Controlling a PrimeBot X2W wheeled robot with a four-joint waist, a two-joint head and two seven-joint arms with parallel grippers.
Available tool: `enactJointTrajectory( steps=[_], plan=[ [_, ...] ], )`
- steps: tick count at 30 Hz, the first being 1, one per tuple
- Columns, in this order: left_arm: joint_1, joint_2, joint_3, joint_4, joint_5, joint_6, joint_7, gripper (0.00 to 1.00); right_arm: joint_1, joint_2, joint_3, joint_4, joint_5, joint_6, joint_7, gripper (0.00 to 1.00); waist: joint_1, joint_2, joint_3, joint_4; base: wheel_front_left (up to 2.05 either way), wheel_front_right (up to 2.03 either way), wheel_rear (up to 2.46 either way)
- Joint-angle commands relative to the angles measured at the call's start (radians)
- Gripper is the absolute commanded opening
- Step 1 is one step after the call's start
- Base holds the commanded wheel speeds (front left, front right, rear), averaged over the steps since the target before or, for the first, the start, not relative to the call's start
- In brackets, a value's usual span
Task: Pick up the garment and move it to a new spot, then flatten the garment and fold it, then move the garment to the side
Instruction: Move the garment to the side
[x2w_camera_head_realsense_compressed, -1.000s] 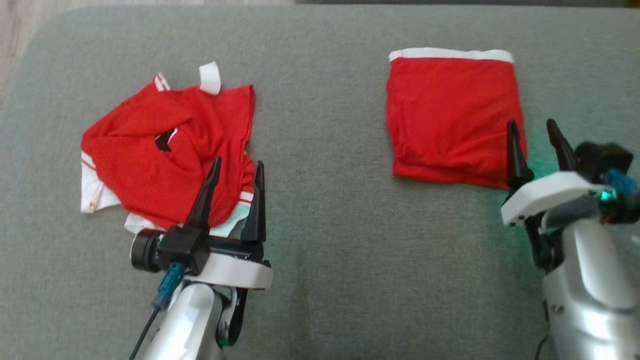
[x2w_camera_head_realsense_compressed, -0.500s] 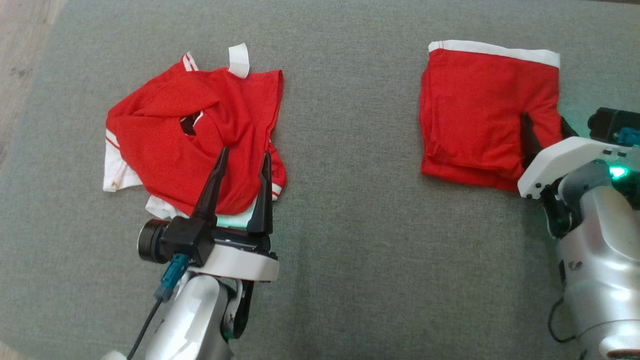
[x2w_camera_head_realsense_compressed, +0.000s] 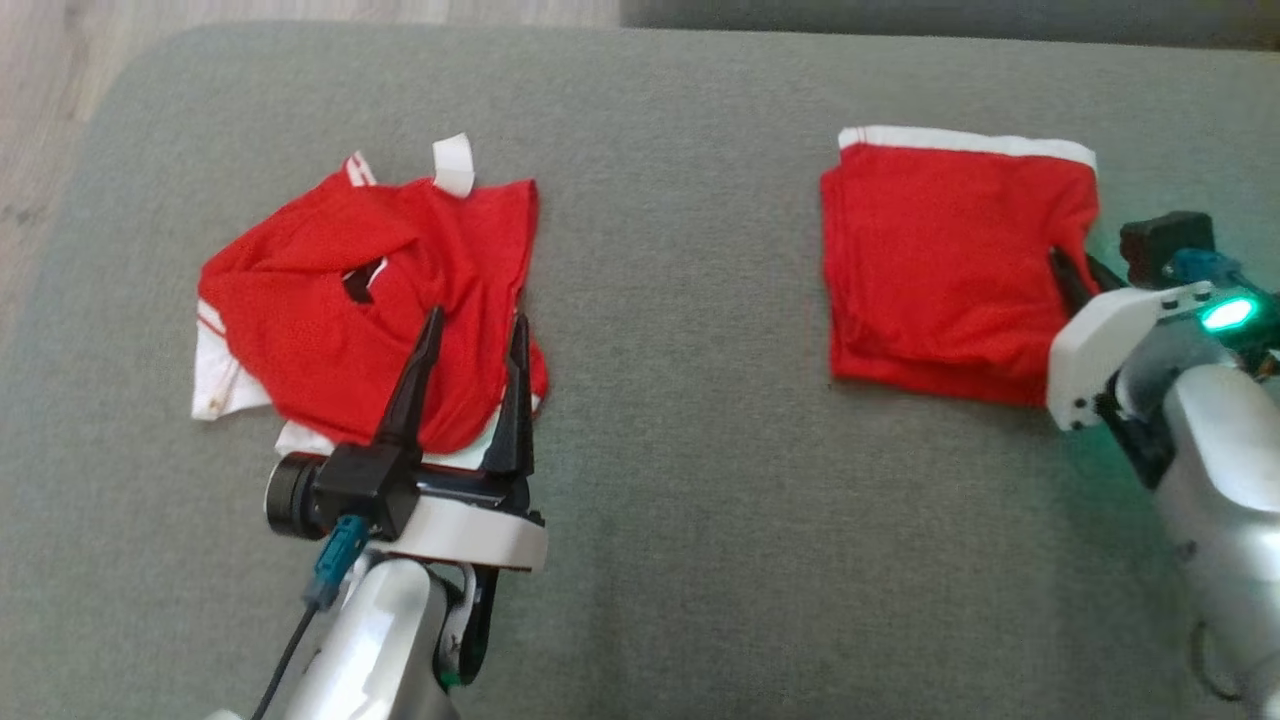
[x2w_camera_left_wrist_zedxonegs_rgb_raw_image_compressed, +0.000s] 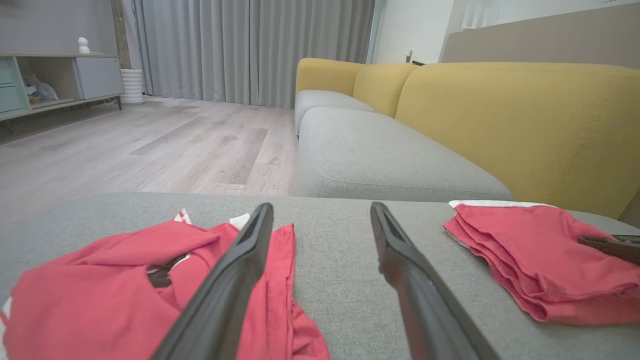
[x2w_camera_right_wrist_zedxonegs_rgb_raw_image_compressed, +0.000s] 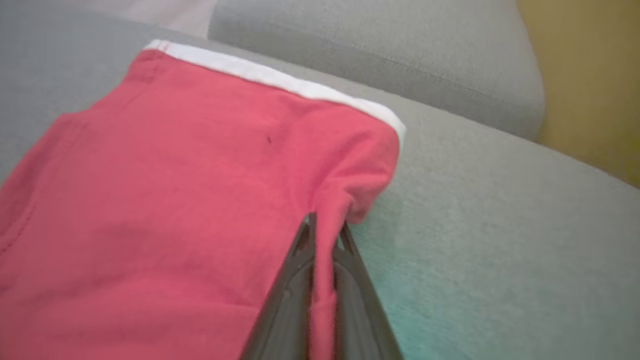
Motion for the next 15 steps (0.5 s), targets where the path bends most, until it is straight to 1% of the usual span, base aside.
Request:
enactJointTrajectory(
  steps=[1, 3, 6, 8, 11, 13, 15],
  plan=[
    [-0.005, 0.007, 0.04, -0.034, 0.011, 0.002, -0.008, 1.0, -0.003, -0.05, 0.054, -0.041, 0.016, 0.007, 0.014, 0.0, 0.0001, 0.0, -0.015, -0.018, 0.0, 0.0, 0.0],
    [-0.001, 0.007, 0.05, -0.041, 0.009, 0.0, -0.008, 1.0, 0.004, -0.127, 0.113, -0.063, 0.041, 0.007, 0.037, 0.0, 0.0001, 0.0, -0.016, -0.028, 0.0, 0.0, 0.0],
    [-0.002, 0.007, 0.06, -0.052, -0.008, -0.004, -0.008, 1.0, 0.007, -0.263, 0.16, -0.086, 0.07, 0.007, 0.062, 0.0, 0.0001, 0.0, -0.002, -0.035, 0.0, 0.0, 0.0],
    [-0.011, 0.007, 0.057, -0.058, -0.004, -0.009, -0.008, 1.0, 0.011, -0.355, 0.172, -0.086, 0.079, 0.007, 0.073, 0.0, 0.0001, 0.0, 0.015, -0.035, 0.0, 0.0, 0.0],
    [-0.028, 0.007, 0.054, -0.07, -0.001, -0.014, -0.008, 1.0, 0.016, -0.473, 0.173, -0.067, 0.095, 0.007, 0.08, 0.0, 0.0001, 0.0, 0.047, -0.03, 0.0, 0.0, 0.0],
    [-0.037, 0.007, 0.054, -0.077, 0.003, -0.015, -0.008, 1.0, 0.013, -0.533, 0.17, -0.049, 0.107, 0.007, 0.074, 0.0, 0.0001, 0.0, 0.068, -0.026, 0.0, 0.0, 0.0],
    [-0.044, 0.007, 0.059, -0.081, 0.008, -0.016, -0.008, 1.0, 0.002, -0.565, 0.154, -0.028, 0.127, 0.007, 0.068, 0.0, 0.0001, 0.0, 0.089, -0.024, 0.0, 0.0, 0.0]
  ],
)
